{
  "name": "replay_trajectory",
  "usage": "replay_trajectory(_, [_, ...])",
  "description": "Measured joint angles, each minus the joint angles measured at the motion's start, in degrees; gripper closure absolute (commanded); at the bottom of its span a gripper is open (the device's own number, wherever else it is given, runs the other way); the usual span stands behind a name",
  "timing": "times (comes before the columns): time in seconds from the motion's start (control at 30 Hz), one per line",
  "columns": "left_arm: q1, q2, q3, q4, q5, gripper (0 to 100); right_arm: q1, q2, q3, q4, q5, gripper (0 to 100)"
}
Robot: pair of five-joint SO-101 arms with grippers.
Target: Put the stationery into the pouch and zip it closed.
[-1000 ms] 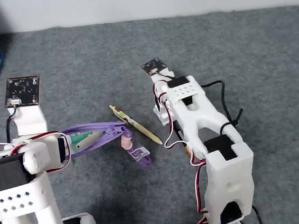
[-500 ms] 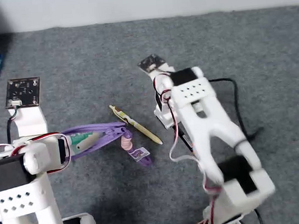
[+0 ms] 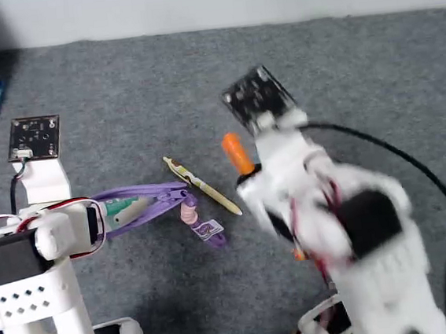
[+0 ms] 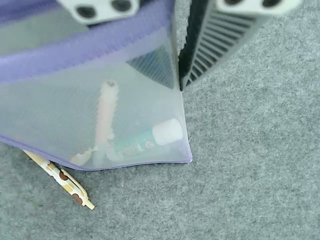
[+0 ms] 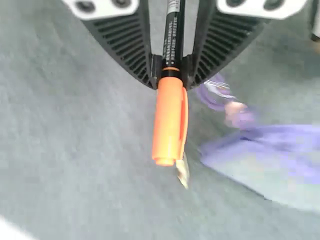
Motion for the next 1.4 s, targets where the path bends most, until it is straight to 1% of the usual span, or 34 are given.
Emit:
replay_trajectory(0.17, [0.00, 0.00, 0.00, 0.00, 0.00, 99, -7.12, -9.76, -0.09, -2.90, -3.96, 99.1])
replay_trajectory(0.4, [0.00, 0.00, 0.00, 0.00, 0.00, 99, -10.29, -16.35, -0.09, -12.84, -12.66, 99.1])
replay_trajectory(0.53, [0.00, 0.00, 0.00, 0.00, 0.00, 99, -13.45, -21.45, 3.60, -21.01, -16.70, 99.1])
replay_trajectory(0.67, [0.00, 0.00, 0.00, 0.00, 0.00, 99, -14.07, -26.90, 14.15, -34.20, -17.41, 99.1])
replay_trajectory(0.87, [0.00, 0.00, 0.00, 0.00, 0.00, 99, -14.68, -36.48, 35.43, -60.66, -17.41, 99.1])
replay_trajectory(0.97, [0.00, 0.00, 0.00, 0.00, 0.00, 99, -14.86, -38.42, 44.22, -73.49, -17.41, 99.1])
replay_trajectory(1.07, [0.00, 0.00, 0.00, 0.00, 0.00, 99, -17.32, -37.89, 51.25, -84.31, -17.41, 99.1])
replay_trajectory(1.17, [0.00, 0.00, 0.00, 0.00, 0.00, 99, -19.34, -35.52, 56.00, -92.48, -17.05, 99.1])
replay_trajectory(1.33, [0.00, 0.00, 0.00, 0.00, 0.00, 99, -20.22, -27.60, 60.13, -103.91, -11.78, 99.1])
replay_trajectory(1.4, [0.00, 0.00, 0.00, 0.00, 0.00, 99, -20.40, -24.18, 61.27, -106.90, -9.76, 99.1])
